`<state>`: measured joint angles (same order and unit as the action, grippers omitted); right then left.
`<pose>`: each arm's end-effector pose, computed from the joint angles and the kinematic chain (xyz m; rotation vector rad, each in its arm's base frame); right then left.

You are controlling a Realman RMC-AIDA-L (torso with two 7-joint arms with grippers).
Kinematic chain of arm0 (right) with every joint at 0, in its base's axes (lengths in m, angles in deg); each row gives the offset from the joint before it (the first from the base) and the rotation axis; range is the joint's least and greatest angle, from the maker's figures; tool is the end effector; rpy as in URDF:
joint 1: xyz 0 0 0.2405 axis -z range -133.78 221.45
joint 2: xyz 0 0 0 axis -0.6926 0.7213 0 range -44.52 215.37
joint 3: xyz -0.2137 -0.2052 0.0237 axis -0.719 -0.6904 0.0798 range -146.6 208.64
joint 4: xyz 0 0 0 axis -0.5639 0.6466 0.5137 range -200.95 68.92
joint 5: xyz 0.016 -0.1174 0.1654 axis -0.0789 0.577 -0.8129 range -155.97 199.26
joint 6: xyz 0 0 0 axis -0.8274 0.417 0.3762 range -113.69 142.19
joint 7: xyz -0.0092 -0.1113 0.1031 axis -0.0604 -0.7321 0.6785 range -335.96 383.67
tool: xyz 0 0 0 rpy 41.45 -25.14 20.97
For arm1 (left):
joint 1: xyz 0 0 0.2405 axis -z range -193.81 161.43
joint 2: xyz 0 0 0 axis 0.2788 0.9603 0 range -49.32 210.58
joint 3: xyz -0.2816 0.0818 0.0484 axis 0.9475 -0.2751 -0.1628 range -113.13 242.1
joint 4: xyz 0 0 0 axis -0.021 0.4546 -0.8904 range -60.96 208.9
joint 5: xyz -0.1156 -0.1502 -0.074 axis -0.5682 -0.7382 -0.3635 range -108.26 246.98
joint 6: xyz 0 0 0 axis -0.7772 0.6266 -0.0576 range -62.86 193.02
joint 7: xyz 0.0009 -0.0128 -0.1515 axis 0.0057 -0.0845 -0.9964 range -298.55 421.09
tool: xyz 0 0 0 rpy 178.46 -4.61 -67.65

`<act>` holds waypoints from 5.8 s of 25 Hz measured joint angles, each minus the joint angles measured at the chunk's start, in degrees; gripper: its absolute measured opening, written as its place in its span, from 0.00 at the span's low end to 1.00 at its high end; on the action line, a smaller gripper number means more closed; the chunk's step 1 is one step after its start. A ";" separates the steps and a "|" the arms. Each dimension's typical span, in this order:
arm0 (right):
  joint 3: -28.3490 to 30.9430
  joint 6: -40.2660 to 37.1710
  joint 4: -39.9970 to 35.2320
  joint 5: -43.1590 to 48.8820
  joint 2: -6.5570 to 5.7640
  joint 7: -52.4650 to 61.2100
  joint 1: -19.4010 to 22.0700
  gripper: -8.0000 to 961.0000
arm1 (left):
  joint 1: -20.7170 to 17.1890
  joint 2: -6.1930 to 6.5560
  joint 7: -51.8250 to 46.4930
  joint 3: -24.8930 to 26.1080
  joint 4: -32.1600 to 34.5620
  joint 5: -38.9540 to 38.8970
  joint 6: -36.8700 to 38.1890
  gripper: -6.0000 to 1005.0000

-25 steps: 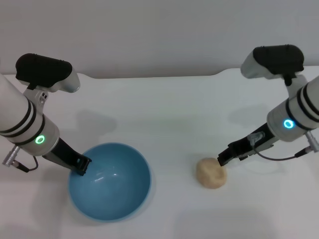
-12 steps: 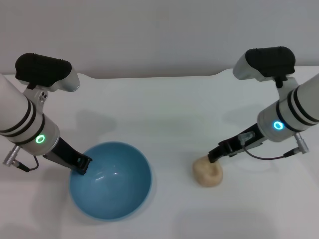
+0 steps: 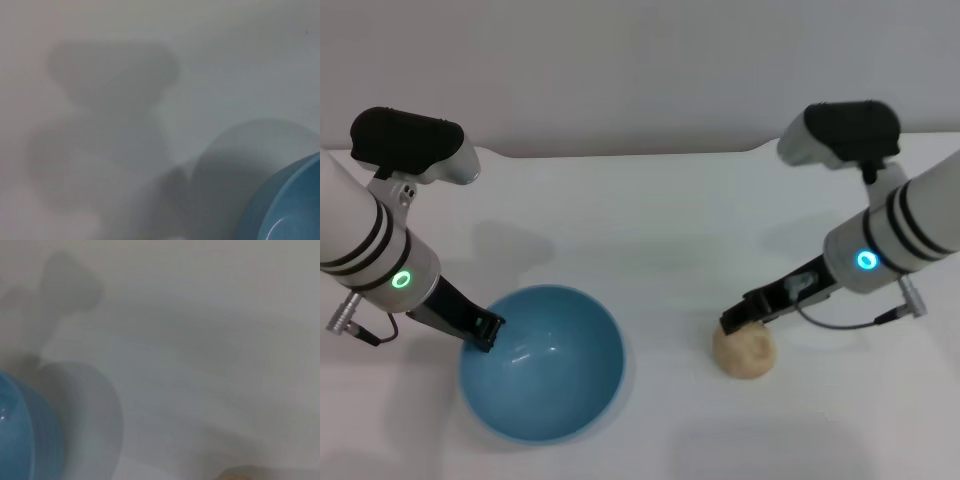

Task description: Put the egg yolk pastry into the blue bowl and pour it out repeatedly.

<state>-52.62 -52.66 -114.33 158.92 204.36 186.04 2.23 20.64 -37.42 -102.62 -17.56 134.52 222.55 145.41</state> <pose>0.2386 0.3963 -0.0952 -2.3788 1.4760 -0.2698 -0.2686 0.3783 -0.0498 -2.2836 -1.3562 0.5903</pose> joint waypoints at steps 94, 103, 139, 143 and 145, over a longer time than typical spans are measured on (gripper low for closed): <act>-12.35 -3.69 -17.53 -17.56 -0.31 -7.06 -0.10 0.43 | 2.89 -0.21 0.05 -5.84 0.54 -7.49 0.17 0.00; -6.66 -6.62 -24.17 -17.50 -0.45 -6.85 4.95 0.42 | 2.72 -0.09 0.15 -5.74 0.53 -7.48 -1.23 0.00; 19.38 3.67 -13.20 -4.05 -0.16 -7.09 19.92 0.42 | -18.78 -0.04 11.40 -33.86 2.85 -21.45 -77.04 0.00; 19.39 3.71 -13.13 -5.26 -0.22 -7.11 19.92 0.42 | -21.82 -0.08 11.39 -41.32 -0.36 -21.54 -94.50 0.00; 19.41 3.72 -13.12 -5.40 -0.26 -7.13 19.96 0.42 | -22.40 -0.10 11.17 -44.22 -2.58 -21.63 -102.24 0.00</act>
<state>-33.21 -48.94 -127.45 153.52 204.10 178.91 22.19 -1.77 -37.53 -91.45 -61.78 131.94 200.92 43.17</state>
